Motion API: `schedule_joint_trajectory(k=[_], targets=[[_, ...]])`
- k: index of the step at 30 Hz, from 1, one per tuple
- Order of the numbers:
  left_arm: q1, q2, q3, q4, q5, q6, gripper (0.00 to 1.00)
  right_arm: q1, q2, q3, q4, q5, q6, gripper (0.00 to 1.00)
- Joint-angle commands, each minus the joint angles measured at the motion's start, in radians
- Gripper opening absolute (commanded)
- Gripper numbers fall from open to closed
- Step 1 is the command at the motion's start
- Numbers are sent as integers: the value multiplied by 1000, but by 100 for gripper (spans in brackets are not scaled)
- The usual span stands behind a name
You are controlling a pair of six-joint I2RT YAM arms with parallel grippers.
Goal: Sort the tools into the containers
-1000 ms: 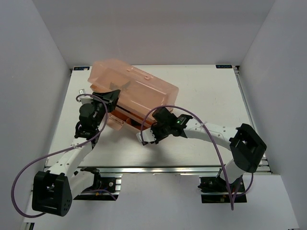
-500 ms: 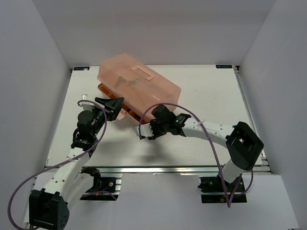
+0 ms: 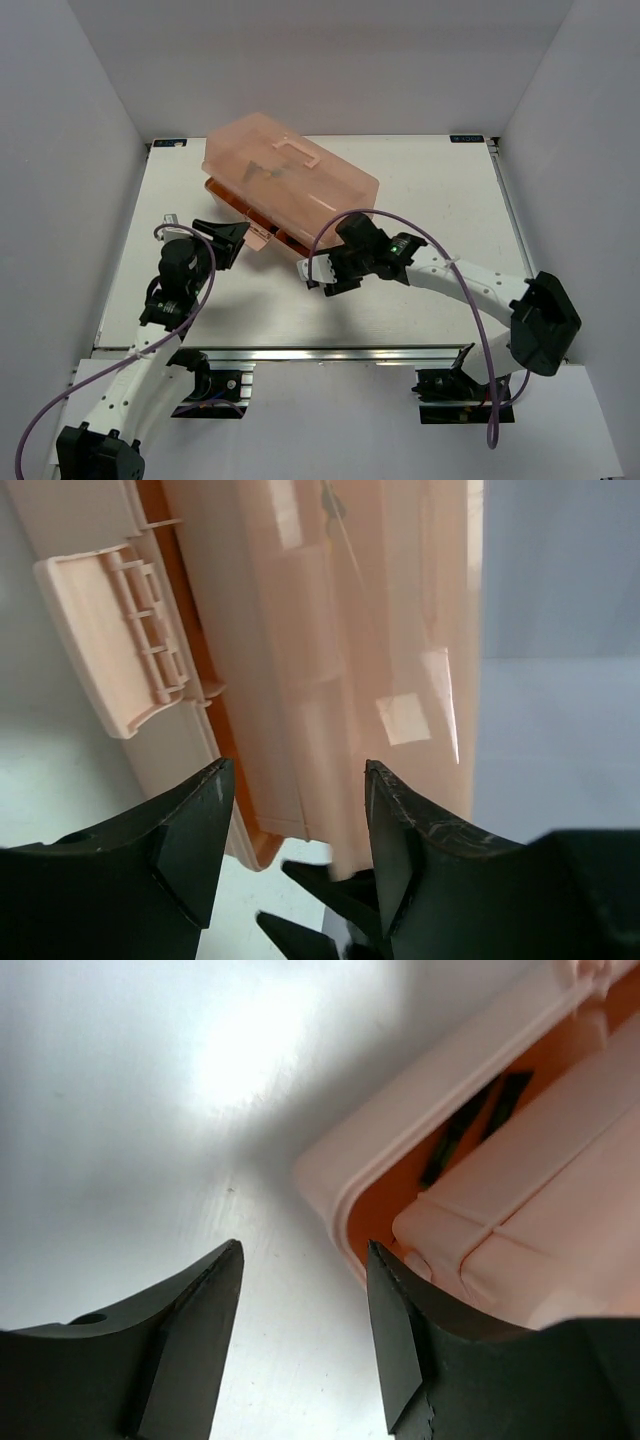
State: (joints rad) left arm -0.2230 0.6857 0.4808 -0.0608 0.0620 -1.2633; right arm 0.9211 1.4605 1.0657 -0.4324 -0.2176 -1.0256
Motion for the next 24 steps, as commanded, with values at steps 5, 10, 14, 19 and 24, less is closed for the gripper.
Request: schedule_joint_trajectory(k=[5,10,14,19,24], targets=[[-1,34,-13,-45,-18,19,60,-1,-91,16,-240,-313,-232,58],[-1,54,2,-102,-47,25,39,-1,-143,45,-208,-408,-162,52],[-1,103,19,-183,-117,42,21,-31,-190,131,67,-374,220,55],[1,202,45,-194,-165,45,23,-85,-121,334,290,-185,694,72],[5,284,79,-244,-176,48,34,-140,108,575,238,81,985,76]])
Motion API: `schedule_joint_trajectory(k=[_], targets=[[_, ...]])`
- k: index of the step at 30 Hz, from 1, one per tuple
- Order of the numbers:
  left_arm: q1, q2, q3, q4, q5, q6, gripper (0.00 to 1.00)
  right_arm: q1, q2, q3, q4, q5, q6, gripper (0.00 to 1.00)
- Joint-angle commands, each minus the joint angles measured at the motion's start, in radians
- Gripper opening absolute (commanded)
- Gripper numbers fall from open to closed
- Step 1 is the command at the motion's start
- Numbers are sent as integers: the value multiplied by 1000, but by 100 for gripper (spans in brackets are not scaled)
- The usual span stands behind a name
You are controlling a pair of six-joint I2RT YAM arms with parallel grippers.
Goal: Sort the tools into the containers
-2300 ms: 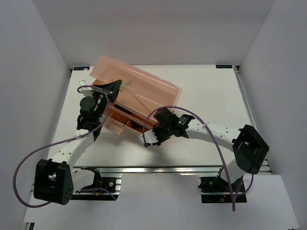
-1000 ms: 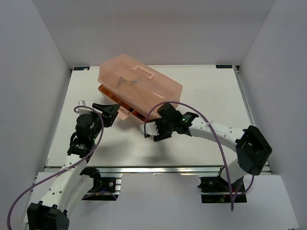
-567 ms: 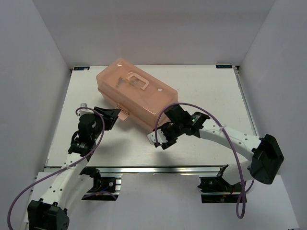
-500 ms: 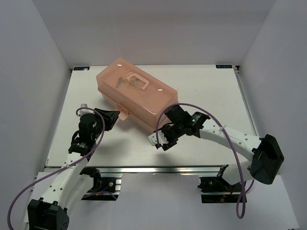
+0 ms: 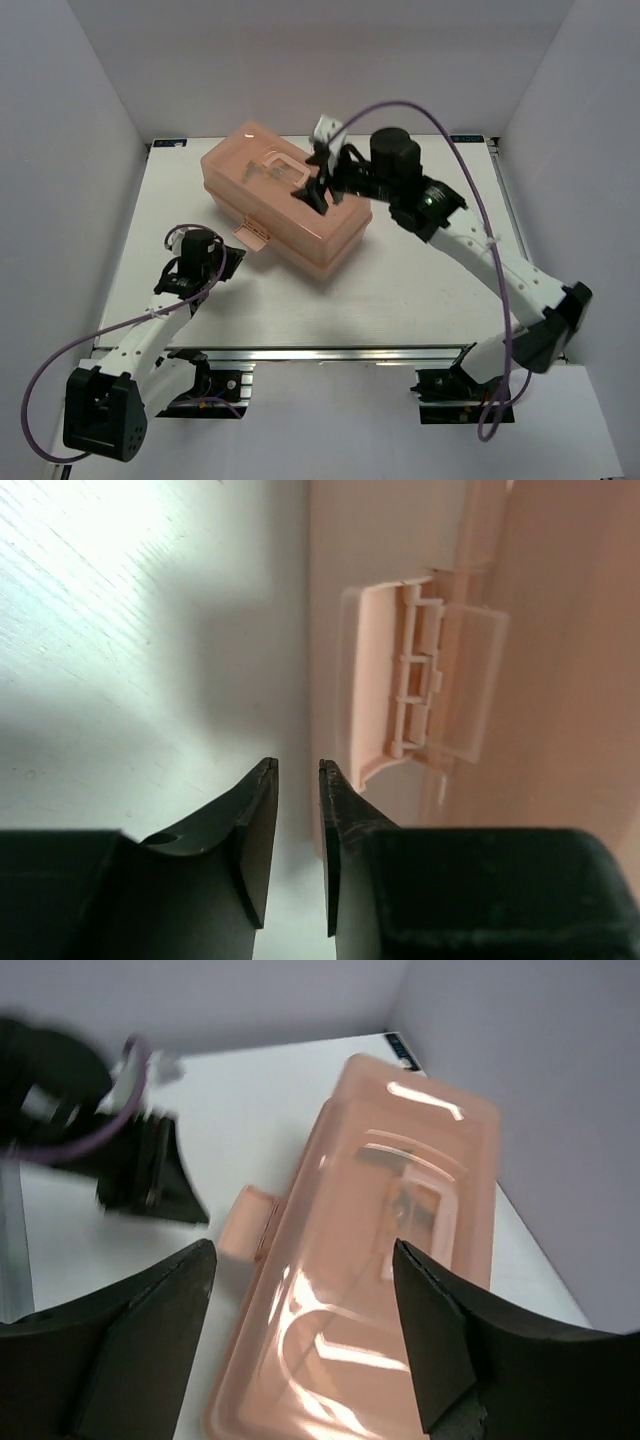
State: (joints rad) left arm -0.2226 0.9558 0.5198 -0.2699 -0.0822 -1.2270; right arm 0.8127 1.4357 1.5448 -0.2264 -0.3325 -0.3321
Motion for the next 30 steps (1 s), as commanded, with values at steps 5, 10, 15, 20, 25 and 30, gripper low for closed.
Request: schedule_joint_trajectory(k=[5,10,15,20,25,30], targets=[[20,23,0,21,12,15,45,-122,373,384,-71,136,423,80],[51,-8,-9,26,29,44,64,-153,584,560,-103,208,393,82],[71,-29,-26,72,51,70,68,-188,701,640,-113,225,349,82],[83,-3,-56,158,120,78,69,-211,741,641,-166,155,340,80],[92,37,-47,195,154,92,68,-236,750,577,-247,150,318,66],[97,43,-50,216,171,106,68,-306,714,436,-281,93,324,51]])
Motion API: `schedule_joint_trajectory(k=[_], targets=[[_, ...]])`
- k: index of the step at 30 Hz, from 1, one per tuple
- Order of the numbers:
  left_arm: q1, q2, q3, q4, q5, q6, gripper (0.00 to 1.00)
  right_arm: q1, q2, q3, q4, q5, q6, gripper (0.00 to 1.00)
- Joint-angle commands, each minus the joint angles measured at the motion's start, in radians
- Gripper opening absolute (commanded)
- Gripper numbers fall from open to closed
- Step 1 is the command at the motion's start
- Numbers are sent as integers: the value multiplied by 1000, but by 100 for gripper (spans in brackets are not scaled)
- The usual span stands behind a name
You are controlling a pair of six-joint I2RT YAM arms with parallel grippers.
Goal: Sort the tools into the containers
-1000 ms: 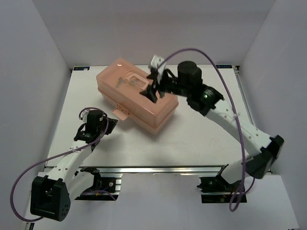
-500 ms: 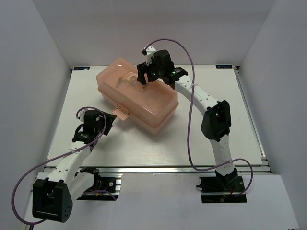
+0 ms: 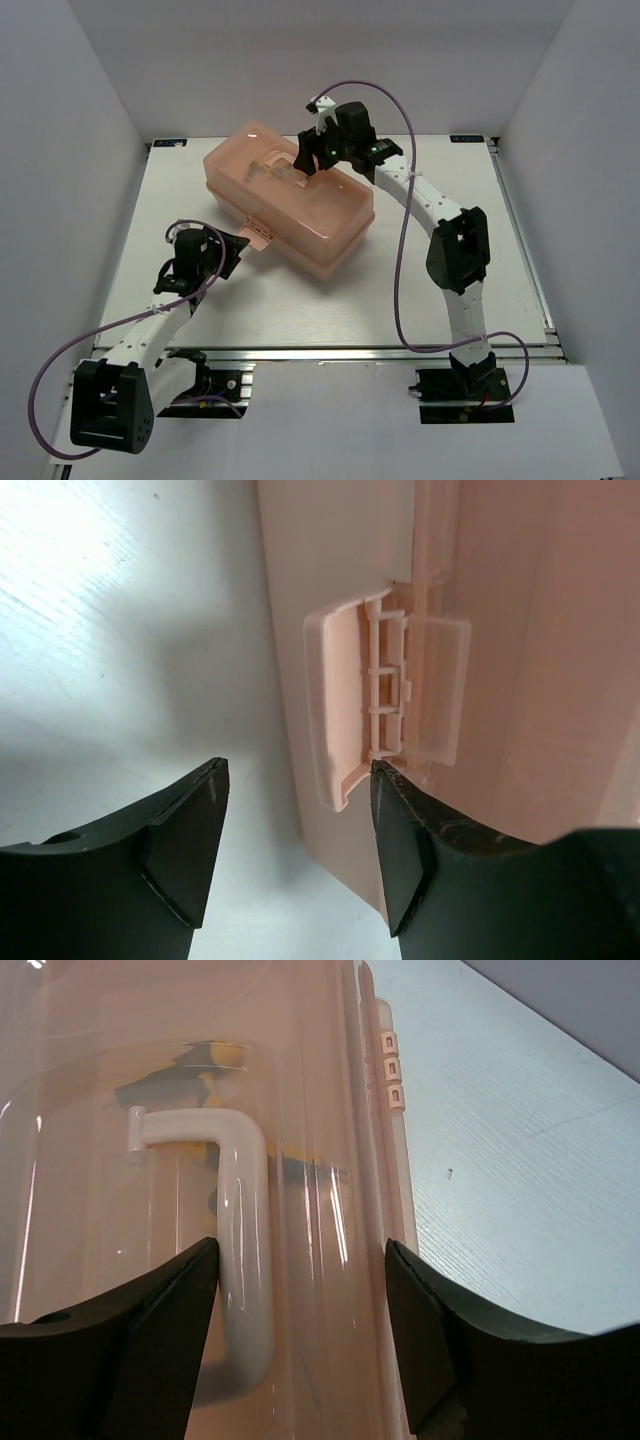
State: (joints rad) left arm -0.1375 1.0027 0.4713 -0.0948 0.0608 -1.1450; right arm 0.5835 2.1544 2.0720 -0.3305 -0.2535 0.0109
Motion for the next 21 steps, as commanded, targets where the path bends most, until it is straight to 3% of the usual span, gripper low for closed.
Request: schedule_joint_trajectory(k=[1,11,13,17,21], targets=[[12,-4,-3,46,33,25,68,-100,-13,-111,-180,8,-19,50],[21,-3,-17,76,54,31,66,-252,-178,-377,-180,46,-19,37],[21,26,-23,102,63,27,59,-286,-217,-458,-168,65,15,36],[21,180,-1,211,163,30,33,-327,-339,-585,-156,92,58,36],[16,433,88,346,319,34,25,-361,-428,-691,-150,103,130,34]])
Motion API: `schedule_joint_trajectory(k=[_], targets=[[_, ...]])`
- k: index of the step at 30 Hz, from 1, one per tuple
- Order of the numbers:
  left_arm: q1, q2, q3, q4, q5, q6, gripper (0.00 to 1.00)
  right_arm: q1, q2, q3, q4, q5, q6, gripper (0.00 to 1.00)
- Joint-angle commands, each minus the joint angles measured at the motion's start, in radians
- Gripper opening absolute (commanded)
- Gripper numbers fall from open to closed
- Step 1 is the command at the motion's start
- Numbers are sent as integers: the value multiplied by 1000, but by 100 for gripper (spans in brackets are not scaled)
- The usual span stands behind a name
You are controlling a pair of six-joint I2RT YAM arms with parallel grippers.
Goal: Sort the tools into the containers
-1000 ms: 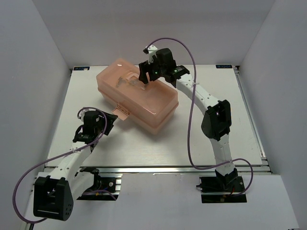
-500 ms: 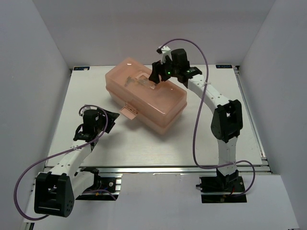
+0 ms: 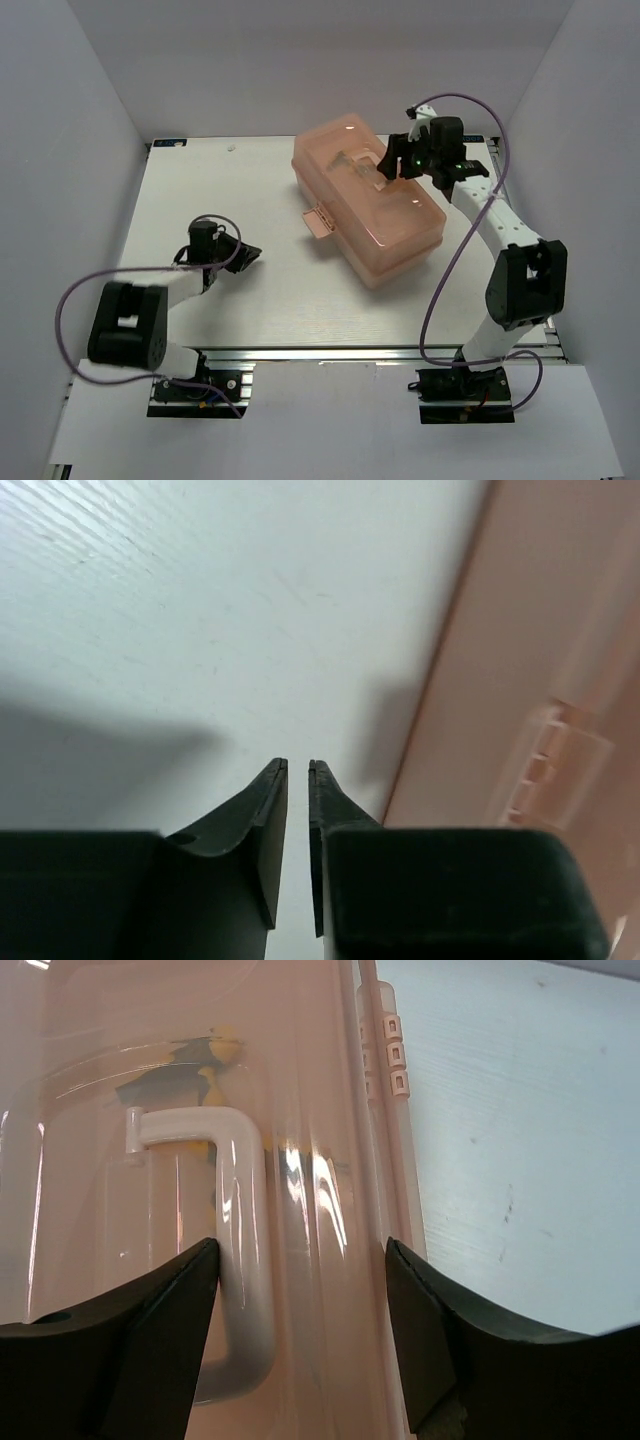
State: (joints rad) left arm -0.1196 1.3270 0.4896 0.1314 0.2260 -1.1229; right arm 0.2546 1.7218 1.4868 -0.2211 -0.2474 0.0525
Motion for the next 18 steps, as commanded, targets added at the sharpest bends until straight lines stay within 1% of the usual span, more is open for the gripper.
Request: schedule_joint_trajectory(k=[1,2,3,5,6,9,13,17,18], targets=[[-8,211,98,160,183,15,24,-37,-26,-141,-256,102,127,34],[-26,259,128,169,211,32,23,-41,-42,-157,-253,121,147,33],[-38,300,197,175,249,41,23,-52,-54,-174,-251,123,165,32],[-84,397,262,174,271,58,23,-67,-77,-210,-251,103,207,32],[-98,423,312,192,280,61,23,-80,-83,-220,-253,96,217,32],[-153,506,397,218,314,54,26,-100,-87,-237,-253,79,231,31],[-218,574,467,246,355,43,29,-112,-83,-232,-254,63,234,31],[-244,601,474,330,409,5,30,-115,-76,-224,-256,57,236,31],[-247,598,466,388,423,-5,29,-117,-73,-223,-254,56,236,30]])
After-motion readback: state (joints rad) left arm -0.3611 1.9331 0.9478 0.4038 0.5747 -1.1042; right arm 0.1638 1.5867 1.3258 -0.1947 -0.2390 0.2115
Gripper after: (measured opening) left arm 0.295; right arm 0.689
